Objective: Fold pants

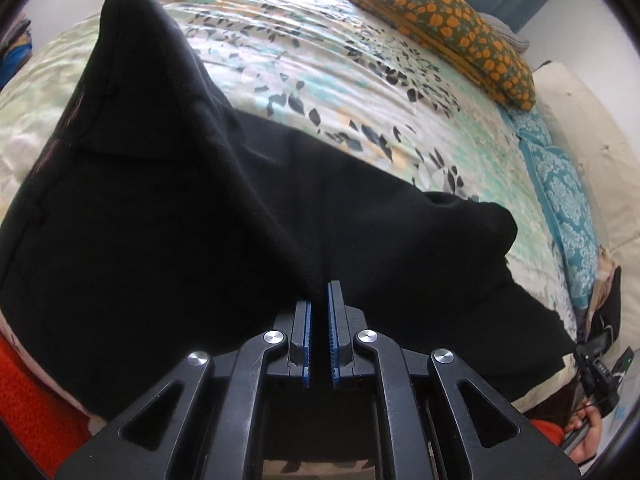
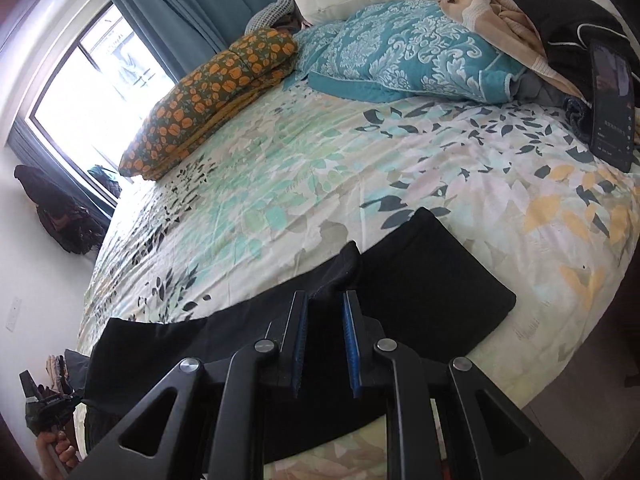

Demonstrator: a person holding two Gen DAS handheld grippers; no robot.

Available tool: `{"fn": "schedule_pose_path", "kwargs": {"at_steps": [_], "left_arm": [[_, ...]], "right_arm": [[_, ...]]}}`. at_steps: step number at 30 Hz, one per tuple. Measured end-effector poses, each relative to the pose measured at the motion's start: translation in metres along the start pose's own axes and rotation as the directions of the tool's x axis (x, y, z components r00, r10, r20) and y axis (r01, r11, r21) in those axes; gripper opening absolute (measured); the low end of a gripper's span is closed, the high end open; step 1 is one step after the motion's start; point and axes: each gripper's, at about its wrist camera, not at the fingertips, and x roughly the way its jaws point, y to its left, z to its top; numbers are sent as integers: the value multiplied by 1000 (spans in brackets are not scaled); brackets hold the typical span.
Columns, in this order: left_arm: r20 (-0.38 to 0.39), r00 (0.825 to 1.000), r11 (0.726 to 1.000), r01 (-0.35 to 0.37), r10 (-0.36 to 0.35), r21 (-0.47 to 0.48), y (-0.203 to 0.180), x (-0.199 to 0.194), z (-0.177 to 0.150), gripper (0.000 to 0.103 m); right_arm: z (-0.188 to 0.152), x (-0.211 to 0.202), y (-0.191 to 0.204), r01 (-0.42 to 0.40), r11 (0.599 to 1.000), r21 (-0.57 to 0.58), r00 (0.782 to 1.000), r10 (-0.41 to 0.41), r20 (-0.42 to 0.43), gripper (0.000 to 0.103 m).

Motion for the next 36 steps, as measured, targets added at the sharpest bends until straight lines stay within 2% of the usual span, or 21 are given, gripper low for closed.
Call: {"fn": "schedule_pose_path", "kwargs": {"at_steps": [3, 8, 13, 18, 21, 27, 36], "left_arm": [[7, 1000, 1000, -1, 1, 26, -6, -5, -24, 6], [-13, 1000, 994, 3, -2, 107, -25, -5, -41, 6], [-51, 999, 992, 23, -17, 121, -31, -1, -50, 6], [-103, 995, 978, 29, -8, 206, -53, 8, -65, 6], [-114, 993, 971, 25, 3, 239, -57, 8, -79, 6], [-124, 992, 970, 25, 5, 241, -55, 9, -82, 6], [-141, 990, 964, 18, 20, 266, -51, 11, -93, 6]], "right_arm": [[-2, 6, -11, 78, 996, -46, 994, -81, -72, 16], [-3, 18, -34, 186, 978, -96, 967, -200, -156, 16], [1, 12, -40, 259, 957, -133, 953, -275, -124, 16], [8, 14, -49, 339, 929, -148, 929, -356, -106, 16], [12, 16, -56, 366, 919, -150, 919, -382, -101, 16], [11, 19, -54, 391, 904, -173, 906, -411, -99, 16], [7, 17, -60, 406, 899, -167, 898, -426, -112, 16]]}}
